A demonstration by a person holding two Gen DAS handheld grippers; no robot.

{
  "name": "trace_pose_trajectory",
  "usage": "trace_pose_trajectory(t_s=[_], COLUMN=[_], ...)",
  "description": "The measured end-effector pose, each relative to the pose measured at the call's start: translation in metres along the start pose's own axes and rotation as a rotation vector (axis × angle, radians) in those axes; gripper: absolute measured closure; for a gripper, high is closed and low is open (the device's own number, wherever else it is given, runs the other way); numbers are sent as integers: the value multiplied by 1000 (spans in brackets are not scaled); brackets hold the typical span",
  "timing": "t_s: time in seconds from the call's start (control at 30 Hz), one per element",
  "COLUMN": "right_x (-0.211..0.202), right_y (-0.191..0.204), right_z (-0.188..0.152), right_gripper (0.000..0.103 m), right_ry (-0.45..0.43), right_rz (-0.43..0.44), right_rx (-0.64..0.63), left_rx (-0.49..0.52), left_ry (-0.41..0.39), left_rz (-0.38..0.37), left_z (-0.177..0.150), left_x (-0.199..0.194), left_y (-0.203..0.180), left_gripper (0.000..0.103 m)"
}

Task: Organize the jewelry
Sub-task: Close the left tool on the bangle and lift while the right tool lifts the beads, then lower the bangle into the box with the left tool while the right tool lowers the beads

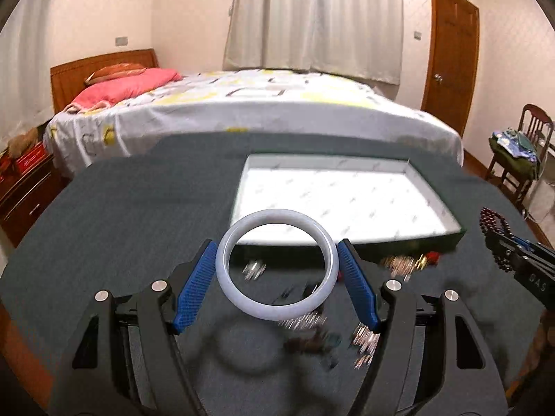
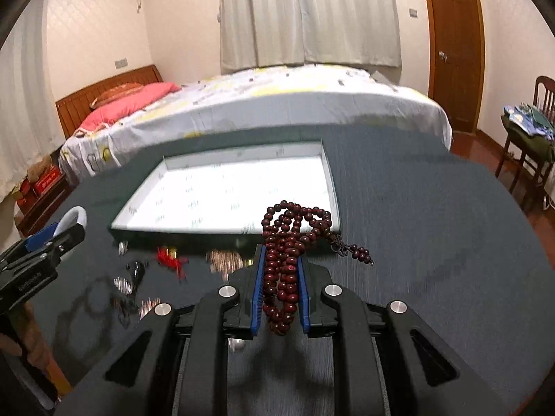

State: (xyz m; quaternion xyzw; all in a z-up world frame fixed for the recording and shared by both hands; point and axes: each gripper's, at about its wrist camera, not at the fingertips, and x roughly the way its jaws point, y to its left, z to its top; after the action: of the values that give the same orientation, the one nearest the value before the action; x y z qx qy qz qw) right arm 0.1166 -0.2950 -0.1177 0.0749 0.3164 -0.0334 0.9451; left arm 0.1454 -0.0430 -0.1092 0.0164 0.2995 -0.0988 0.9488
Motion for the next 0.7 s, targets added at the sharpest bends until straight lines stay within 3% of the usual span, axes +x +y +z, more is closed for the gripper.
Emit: trace_pose_trajectory(t_s=[0.33,0.7], right_x=[45,127], right_y=[1,-5], right_z=[53,31], right_gripper=[86,86], right_ry=[-57,148], right_rz=[32,50], right_rx=[4,22], left_rx=[11,12], left_ry=[-18,190], left_rz=[-42,-53], left_z=[54,34], left_x=[70,154], left_y=[-37,-51], left_gripper=[34,34])
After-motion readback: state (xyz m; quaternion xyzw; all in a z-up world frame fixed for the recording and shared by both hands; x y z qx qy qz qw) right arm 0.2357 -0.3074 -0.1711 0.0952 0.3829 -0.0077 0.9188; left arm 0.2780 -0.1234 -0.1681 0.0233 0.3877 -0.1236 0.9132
